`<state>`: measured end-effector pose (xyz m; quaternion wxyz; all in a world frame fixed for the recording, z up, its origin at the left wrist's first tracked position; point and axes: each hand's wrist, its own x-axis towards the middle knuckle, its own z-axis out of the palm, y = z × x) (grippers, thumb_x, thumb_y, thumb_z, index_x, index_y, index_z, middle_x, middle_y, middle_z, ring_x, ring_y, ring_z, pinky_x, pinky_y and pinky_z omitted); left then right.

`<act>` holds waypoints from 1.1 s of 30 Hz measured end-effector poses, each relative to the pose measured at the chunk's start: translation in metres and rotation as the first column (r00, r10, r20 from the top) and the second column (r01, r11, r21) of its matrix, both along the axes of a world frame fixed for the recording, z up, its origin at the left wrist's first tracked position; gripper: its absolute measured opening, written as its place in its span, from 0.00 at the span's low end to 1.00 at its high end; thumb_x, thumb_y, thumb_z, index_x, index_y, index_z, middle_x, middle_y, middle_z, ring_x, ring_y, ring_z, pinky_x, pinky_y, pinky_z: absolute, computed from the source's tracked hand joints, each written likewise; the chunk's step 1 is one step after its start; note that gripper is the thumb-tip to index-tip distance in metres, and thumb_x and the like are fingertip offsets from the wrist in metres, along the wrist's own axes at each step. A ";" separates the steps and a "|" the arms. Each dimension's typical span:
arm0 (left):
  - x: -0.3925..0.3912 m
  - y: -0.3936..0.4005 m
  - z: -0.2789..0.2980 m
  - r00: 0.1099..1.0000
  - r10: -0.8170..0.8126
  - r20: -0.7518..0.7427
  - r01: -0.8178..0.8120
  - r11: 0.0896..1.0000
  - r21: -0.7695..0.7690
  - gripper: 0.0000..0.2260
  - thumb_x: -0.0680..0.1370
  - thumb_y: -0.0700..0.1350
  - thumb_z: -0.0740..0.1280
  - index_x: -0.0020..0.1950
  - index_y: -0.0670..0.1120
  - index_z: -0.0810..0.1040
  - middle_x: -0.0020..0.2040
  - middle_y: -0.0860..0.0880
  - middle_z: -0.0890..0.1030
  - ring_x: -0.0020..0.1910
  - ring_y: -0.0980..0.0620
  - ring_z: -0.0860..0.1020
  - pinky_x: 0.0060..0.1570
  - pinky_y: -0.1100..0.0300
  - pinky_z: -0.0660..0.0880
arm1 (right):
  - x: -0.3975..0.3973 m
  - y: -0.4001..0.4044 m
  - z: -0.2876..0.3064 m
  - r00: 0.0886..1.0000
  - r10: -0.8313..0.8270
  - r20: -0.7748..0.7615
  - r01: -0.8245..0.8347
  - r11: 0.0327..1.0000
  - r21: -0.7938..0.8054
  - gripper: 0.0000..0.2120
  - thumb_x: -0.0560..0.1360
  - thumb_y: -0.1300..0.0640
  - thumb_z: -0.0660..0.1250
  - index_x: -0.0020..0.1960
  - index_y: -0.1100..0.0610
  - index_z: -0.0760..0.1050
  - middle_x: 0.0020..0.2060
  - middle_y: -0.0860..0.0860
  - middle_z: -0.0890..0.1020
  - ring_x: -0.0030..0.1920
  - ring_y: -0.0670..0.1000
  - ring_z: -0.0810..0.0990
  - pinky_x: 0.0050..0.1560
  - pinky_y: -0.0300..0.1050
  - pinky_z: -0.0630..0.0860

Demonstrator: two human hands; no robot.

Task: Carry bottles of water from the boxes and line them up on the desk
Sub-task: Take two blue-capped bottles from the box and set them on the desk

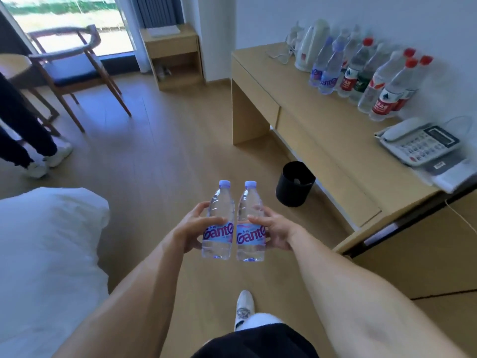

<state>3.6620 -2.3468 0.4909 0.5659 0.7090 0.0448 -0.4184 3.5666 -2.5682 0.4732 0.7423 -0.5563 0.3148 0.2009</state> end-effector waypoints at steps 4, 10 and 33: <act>0.065 -0.040 0.014 1.000 0.019 0.015 -0.019 0.999 -0.029 0.34 0.64 0.46 0.81 0.66 0.59 0.72 0.49 0.43 0.86 0.46 0.45 0.87 0.39 0.42 0.82 | 0.068 -0.041 0.014 1.000 -0.016 0.021 0.016 1.000 0.011 0.28 0.70 0.53 0.77 0.66 0.42 0.71 0.51 0.54 0.84 0.50 0.56 0.83 0.49 0.59 0.81; 0.144 -0.103 0.019 1.000 -0.017 0.002 0.017 0.997 -0.070 0.29 0.70 0.43 0.79 0.67 0.58 0.72 0.50 0.43 0.86 0.47 0.45 0.86 0.40 0.40 0.83 | 0.132 -0.100 0.021 0.997 -0.067 0.028 0.067 0.998 0.012 0.27 0.70 0.53 0.77 0.65 0.41 0.71 0.56 0.57 0.83 0.56 0.58 0.82 0.50 0.61 0.81; 0.401 -0.394 0.035 0.741 -0.670 -0.042 0.613 0.700 -0.365 0.31 0.63 0.44 0.81 0.63 0.59 0.76 0.52 0.43 0.86 0.49 0.41 0.85 0.41 0.45 0.81 | 0.272 -0.261 0.058 0.714 -0.688 0.133 0.701 0.699 -0.141 0.35 0.65 0.52 0.81 0.68 0.42 0.71 0.63 0.55 0.79 0.62 0.58 0.79 0.63 0.65 0.74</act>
